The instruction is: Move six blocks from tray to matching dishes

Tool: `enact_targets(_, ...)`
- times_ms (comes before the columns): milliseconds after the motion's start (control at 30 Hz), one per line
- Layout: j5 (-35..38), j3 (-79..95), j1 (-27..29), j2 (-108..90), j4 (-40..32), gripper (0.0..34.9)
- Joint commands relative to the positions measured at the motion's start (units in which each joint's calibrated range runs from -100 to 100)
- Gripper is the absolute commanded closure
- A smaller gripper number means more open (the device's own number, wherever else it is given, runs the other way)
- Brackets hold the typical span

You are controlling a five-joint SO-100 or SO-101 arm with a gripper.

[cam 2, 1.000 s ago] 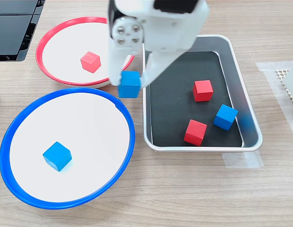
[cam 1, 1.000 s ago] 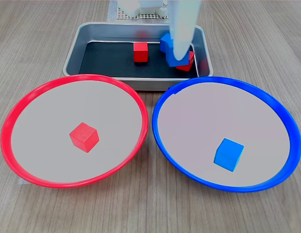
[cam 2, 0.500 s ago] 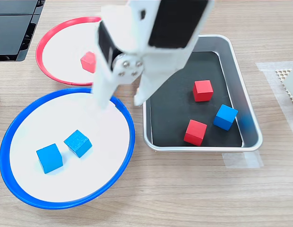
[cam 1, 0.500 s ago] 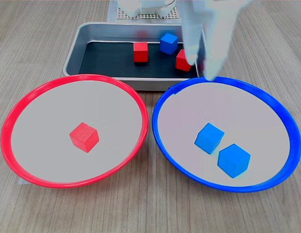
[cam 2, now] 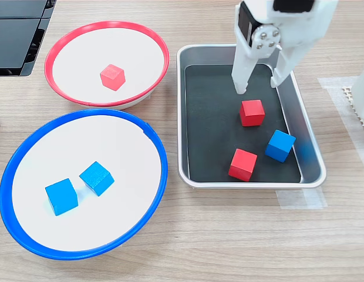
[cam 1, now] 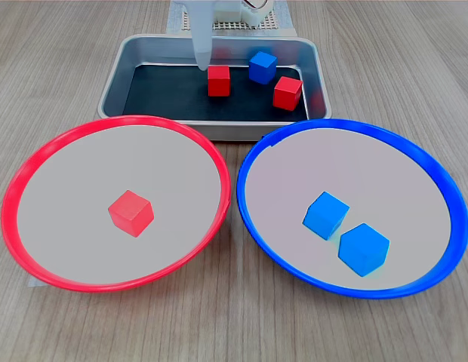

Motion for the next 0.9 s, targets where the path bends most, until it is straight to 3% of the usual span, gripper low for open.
enact_targets(0, 0.6, 1.7, 0.8, -0.6, -2.5, 14.1)
enact_targets(167, 0.1, 3.2, -1.7, 1.5, -5.2, 16.5)
enact_targets(233, 0.0, 4.6, -2.7, 2.8, -7.5, 21.6)
enact_targets(333, 0.0, 5.6, -3.7, 4.1, -9.4, 25.4)
enact_targets(433, 0.1, 5.6, -5.3, 5.4, -10.8, 34.6)
enact_targets(633, -0.1, -18.4, -2.5, 7.3, 2.7, 34.6)
enact_targets(700, 0.7, -21.2, -2.1, 7.6, 4.0, 34.4)
enact_targets(767, 2.9, -22.0, -2.3, 7.5, 5.8, 26.2)
enact_targets(867, 7.3, -18.0, -3.3, 6.5, 6.3, 17.6)
